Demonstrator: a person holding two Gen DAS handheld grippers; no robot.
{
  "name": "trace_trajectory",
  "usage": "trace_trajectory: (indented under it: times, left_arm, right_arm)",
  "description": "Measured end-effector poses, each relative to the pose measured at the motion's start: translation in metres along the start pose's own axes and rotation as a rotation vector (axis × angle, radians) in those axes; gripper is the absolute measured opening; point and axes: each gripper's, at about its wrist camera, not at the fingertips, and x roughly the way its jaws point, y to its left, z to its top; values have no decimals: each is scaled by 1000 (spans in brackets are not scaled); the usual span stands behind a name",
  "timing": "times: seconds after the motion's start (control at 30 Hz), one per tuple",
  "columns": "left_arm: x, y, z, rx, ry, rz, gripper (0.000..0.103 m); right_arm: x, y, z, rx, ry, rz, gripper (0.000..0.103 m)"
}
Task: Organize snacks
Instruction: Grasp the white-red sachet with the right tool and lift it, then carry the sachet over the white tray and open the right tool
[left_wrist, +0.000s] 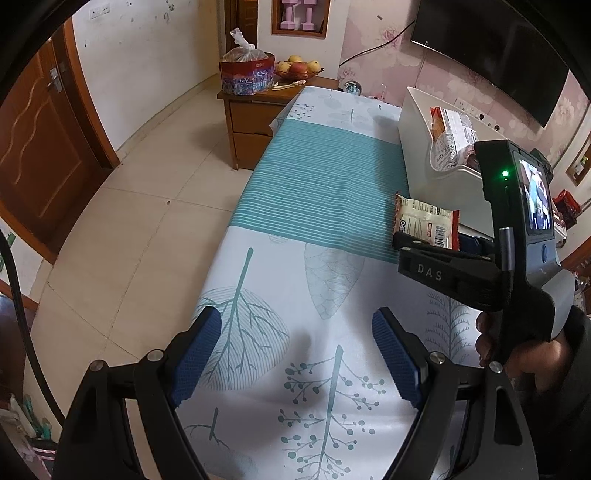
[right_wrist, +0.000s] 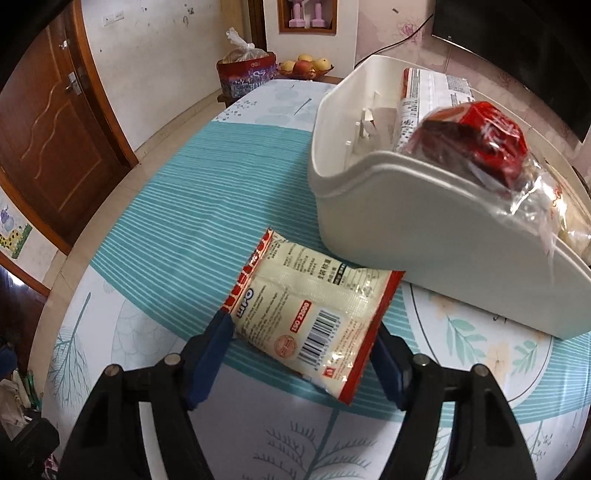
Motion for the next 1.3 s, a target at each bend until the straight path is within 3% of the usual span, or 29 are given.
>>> trace_trajectory:
  times: [0.1, 0.13, 0.43, 0.77, 1.03, 1.3]
  left_arm:
    - [-1, -2, 0, 5, 1, 5, 83]
    - [-2, -3, -1, 9, 0, 7, 83]
    - [-12, -23, -3, 60, -11, -10, 83]
    - [-16, -55, 2, 138, -36, -51, 83]
    - [-22, -84, 10, 186, -72, -113, 83]
    - [-20, -101, 13, 222, -101, -152, 83]
  right_arm:
    - [-3, -3, -1, 10, -4, 11, 60]
    - [-4, -3, -2, 11, -1, 13, 52]
    - [-19, -24, -16, 50, 52, 16, 52]
    - [-68, -92, -57, 163, 91, -22, 52]
    - [-116, -145, -57, 255, 24, -94, 52]
    - [-149, -176, -30, 222, -103, -138, 52]
